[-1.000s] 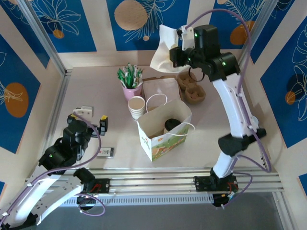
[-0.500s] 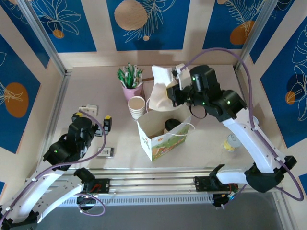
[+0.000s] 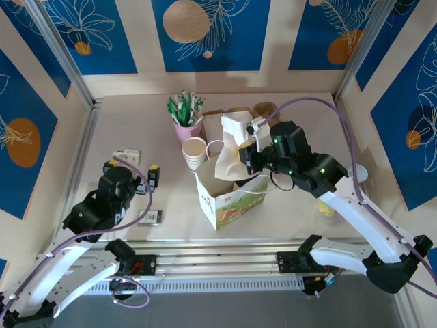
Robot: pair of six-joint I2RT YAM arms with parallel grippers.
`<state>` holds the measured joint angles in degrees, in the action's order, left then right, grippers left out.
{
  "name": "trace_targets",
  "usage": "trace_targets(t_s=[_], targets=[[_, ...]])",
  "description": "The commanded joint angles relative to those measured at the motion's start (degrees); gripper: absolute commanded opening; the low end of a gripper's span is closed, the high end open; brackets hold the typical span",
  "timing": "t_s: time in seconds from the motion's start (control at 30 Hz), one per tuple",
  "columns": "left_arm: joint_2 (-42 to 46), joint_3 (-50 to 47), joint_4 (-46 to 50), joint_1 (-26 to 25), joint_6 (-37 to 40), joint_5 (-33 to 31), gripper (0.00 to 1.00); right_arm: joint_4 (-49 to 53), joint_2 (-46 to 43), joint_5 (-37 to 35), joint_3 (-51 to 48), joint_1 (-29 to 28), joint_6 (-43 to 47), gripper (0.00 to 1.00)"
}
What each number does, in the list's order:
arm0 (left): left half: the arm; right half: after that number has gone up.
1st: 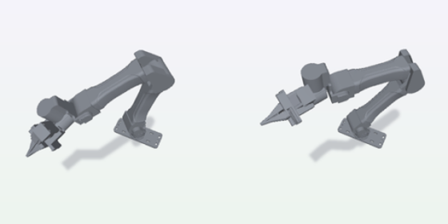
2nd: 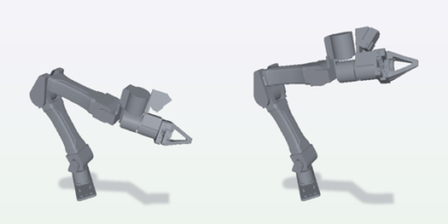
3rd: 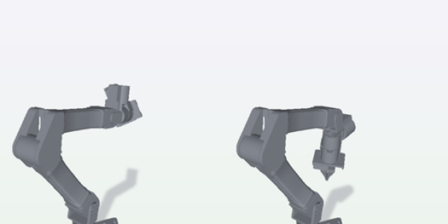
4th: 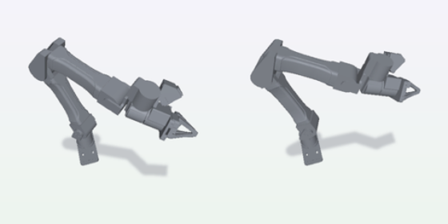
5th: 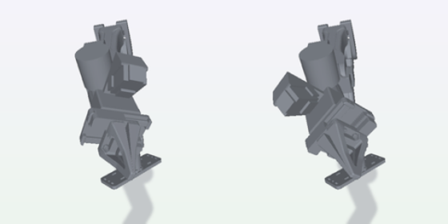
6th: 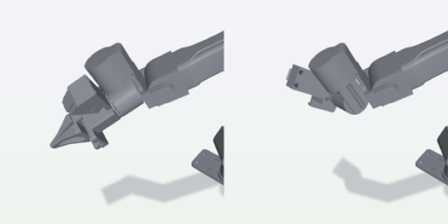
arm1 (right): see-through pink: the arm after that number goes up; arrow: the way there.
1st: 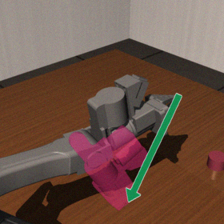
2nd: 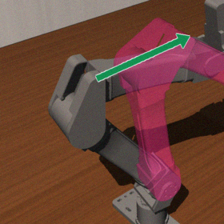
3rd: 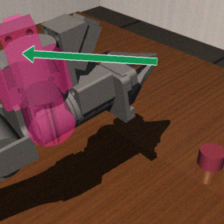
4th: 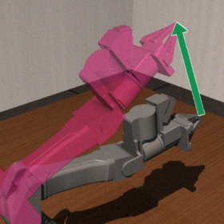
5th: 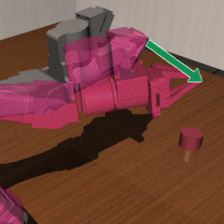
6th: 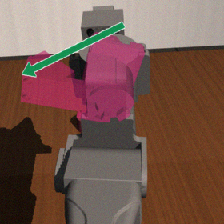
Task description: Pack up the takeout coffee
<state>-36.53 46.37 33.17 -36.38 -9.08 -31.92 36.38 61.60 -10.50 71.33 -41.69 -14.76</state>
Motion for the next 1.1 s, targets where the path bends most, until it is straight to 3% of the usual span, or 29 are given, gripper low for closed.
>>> trace_targets(t_s=[0.0,0.23,0.33,0.43,0.53,0.6,0.83,1.07], targets=[[-0.12,-0.49,-1.44,0.87,-0.32,0.45,1.00,-2.89,-0.50,-1.02,-2.64,-1.06,-2.04,0.00],[-0.47,-0.42,-1.44,0.87,-0.20,1.05,1.00,-6.63,-2.74,-3.51,-9.13,-2.14,-4.58,0.00],[-0.56,-0.48,-1.44,0.92,-0.23,1.24,1.00,-6.39,-3.28,-4.76,-10.66,-2.42,-5.62,0.08],[-0.87,-0.41,-1.44,0.87,-0.19,1.53,1.00,-5.31,-4.01,-5.91,-10.41,-2.43,-5.94,0.25],[-1.17,-0.32,-1.33,0.90,-0.23,1.69,1.00,-3.42,-4.44,-6.63,-8.49,-2.43,-5.62,0.29],[-1.26,-0.31,-1.35,0.96,-0.19,1.79,1.00,-2.90,-4.60,-6.06,-7.25,-2.41,-5.28,0.38],[-1.17,-0.31,-1.26,1.05,-0.19,1.77,1.00,-1.36,-3.99,-4.17,-3.02,-2.43,-3.53,0.48],[-1.26,-0.31,-1.26,1.06,-0.15,2.13,1.00,-0.25,-4.86,-3.29,-2.14,-2.21,-3.18,0.49]])
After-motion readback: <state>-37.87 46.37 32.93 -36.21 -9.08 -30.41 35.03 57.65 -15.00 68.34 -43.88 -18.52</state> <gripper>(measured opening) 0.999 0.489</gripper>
